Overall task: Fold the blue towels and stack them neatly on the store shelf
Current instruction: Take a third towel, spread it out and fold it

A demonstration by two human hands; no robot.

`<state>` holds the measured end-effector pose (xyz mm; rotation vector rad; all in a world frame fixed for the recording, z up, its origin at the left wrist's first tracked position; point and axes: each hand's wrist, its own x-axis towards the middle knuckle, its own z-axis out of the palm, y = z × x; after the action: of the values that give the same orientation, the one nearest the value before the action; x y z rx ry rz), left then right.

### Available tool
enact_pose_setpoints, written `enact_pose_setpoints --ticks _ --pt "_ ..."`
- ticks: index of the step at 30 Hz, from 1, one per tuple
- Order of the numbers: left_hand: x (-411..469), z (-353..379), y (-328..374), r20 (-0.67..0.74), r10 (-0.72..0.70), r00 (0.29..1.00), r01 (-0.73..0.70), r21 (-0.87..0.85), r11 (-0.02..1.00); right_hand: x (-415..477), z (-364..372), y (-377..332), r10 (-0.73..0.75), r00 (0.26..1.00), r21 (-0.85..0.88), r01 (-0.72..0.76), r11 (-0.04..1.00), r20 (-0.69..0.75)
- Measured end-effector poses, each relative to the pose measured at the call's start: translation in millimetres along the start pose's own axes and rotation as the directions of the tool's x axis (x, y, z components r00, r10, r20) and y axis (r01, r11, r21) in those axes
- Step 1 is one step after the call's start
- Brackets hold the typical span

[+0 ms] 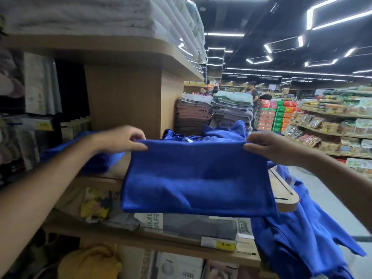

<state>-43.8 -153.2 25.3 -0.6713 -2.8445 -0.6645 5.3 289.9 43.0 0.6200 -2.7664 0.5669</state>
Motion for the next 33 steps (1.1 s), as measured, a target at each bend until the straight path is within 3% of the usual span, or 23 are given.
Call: enact_pose_setpoints --ticks 2,5,8,11,14,16,19,21,23,27,30,32,33 --pt "-21.0 -21.0 14.3 -0.122 0.049 0.991 -0.080 -0.265 0.961 -13.5 -20.2 -9.3 -0.053 0.995 0.143 0.064 0.988 -0.084" --pt "-52.5 -46.5 39.2 -0.256 0.075 0.964 -0.221 -0.608 0.763 -34.2 -52.5 -25.9 -0.124 0.975 0.327 0.180 0.928 -0.185" --pt "-67.9 -66.7 52.7 -0.345 0.060 0.937 -0.310 -0.738 0.600 -45.9 -79.6 -33.0 -0.154 0.961 0.526 0.256 0.811 -0.231" --pt "-68.8 -62.6 49.0 -0.298 -0.030 0.954 -0.215 -0.752 0.623 -43.6 -78.8 -24.3 -0.089 0.987 0.499 0.143 0.855 -0.131" --pt "-65.6 -16.0 33.4 -0.107 -0.147 0.983 0.015 -0.758 0.653 -41.4 -40.7 -6.6 0.069 0.995 0.403 -0.092 0.911 0.071" --pt "-62.7 24.8 22.9 -0.002 -0.205 0.979 0.148 -0.687 0.711 -42.2 -5.7 -3.2 0.179 0.963 0.246 -0.227 0.942 0.203" --pt "-45.9 58.6 5.9 0.032 -0.289 0.957 0.258 -0.552 0.793 -32.5 26.5 0.5 0.223 0.929 -0.090 -0.205 0.975 0.297" --pt "-29.6 59.3 -2.2 0.071 -0.350 0.934 0.327 -0.565 0.757 -18.7 29.1 4.2 0.273 0.916 -0.152 -0.237 0.959 0.295" --pt "-15.0 58.2 -5.5 0.093 -0.367 0.926 0.362 -0.505 0.784 -4.3 29.1 6.7 0.322 0.903 -0.181 -0.279 0.943 0.285" --pt "12.9 64.1 -0.7 -0.055 -0.382 0.922 0.343 -0.334 0.878 15.5 37.0 12.3 0.362 0.915 -0.282 -0.305 0.910 0.179" --pt "20.8 67.9 14.6 -0.202 -0.358 0.912 0.359 -0.031 0.933 18.5 44.0 14.6 0.405 0.908 -0.289 -0.361 0.886 0.105" --pt "14.8 73.9 36.3 -0.307 -0.241 0.921 0.309 0.197 0.931 13.0 46.1 16.6 0.451 0.892 -0.257 -0.426 0.867 0.042" --pt "11.2 80.2 49.0 -0.338 -0.136 0.931 0.218 0.217 0.952 8.5 47.7 19.3 0.475 0.880 -0.225 -0.460 0.859 0.014"
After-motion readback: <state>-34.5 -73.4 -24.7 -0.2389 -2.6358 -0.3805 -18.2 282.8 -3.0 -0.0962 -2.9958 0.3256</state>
